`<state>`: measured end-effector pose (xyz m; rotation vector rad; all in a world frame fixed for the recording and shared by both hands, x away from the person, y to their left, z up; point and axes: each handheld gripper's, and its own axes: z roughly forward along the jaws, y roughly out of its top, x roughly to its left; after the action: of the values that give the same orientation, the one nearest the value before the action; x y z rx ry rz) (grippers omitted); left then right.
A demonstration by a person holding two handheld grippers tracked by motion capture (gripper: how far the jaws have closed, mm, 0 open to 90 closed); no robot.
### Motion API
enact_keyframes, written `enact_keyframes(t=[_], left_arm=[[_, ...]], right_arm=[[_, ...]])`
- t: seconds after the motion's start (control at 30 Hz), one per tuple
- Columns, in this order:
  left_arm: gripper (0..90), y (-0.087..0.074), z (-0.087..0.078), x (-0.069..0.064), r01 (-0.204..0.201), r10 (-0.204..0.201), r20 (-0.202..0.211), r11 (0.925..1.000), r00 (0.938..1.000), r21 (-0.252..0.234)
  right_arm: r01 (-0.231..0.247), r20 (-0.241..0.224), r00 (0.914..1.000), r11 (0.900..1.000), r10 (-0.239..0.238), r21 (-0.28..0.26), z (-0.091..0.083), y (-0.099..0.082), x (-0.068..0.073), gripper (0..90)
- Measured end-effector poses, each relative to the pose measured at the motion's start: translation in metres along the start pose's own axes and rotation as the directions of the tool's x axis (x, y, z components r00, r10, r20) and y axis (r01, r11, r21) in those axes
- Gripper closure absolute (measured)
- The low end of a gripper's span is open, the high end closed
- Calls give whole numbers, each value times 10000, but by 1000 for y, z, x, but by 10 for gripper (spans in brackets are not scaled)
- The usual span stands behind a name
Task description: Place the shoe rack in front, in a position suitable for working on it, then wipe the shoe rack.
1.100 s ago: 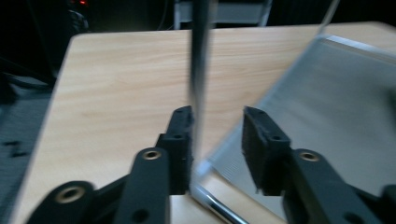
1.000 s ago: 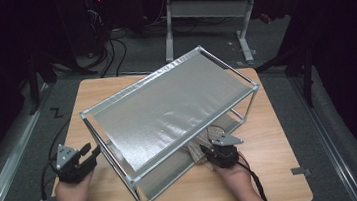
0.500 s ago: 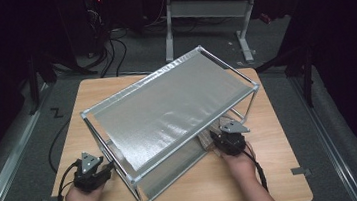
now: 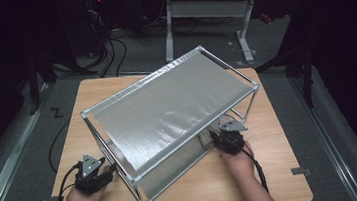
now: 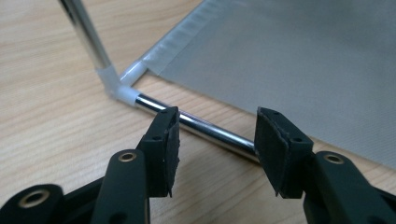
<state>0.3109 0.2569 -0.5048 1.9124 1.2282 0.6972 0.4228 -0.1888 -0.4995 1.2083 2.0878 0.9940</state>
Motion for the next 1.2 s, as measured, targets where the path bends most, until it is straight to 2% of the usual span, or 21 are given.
enact_keyframes(t=[0.2,0.3,0.37,0.4,0.43,0.5,0.7,0.8,0.83,0.87,0.93,1.2], left_arm=[[506,1,1,1,182,-182,-45,9998,9998,-1],[523,1,2,1,172,-172,-11,9999,9999,7],[541,1,2,1,64,-64,103,10000,9999,66],[544,1,3,0,39,-42,140,9998,9999,212],[549,2,4,-1,-151,144,149,9987,9998,480],[543,2,5,-3,-310,314,-65,9983,9995,497],[574,1,3,2,36,-44,161,9989,9999,471],[596,1,3,3,151,-160,190,9989,9997,442],[600,1,3,3,151,-160,190,9989,9997,442],[607,1,3,3,266,-273,207,9990,9994,351],[613,1,3,3,263,-270,220,9991,9994,331],[657,0,1,5,489,-497,340,9985,9982,252]], right_arm=[[42,-4,10000,10000,-42,-1,0,0,0,649],[1,-6,10000,10000,-1,-18,0,0,1,652],[-17,-204,9998,10000,16,-34,-1,0,5,653],[31,-348,9994,10000,-32,-28,-2,0,10,653],[115,-502,9987,9999,-116,-28,-4,-1,15,654],[274,-748,9968,9996,-275,-26,-6,-1,26,653],[976,-1494,9840,9952,-972,-42,-16,-3,74,652],[1051,-1877,9767,9944,-1041,-47,-20,-4,100,651],[1051,-1877,9767,9944,-1041,-47,-20,-4,100,651],[1029,-2122,9719,9947,-1020,-69,-23,-5,115,650],[1092,-2329,9663,9939,-1092,-132,-25,-7,130,650],[1190,-3076,9437,9925,-1218,-278,-30,-8,175,653]])
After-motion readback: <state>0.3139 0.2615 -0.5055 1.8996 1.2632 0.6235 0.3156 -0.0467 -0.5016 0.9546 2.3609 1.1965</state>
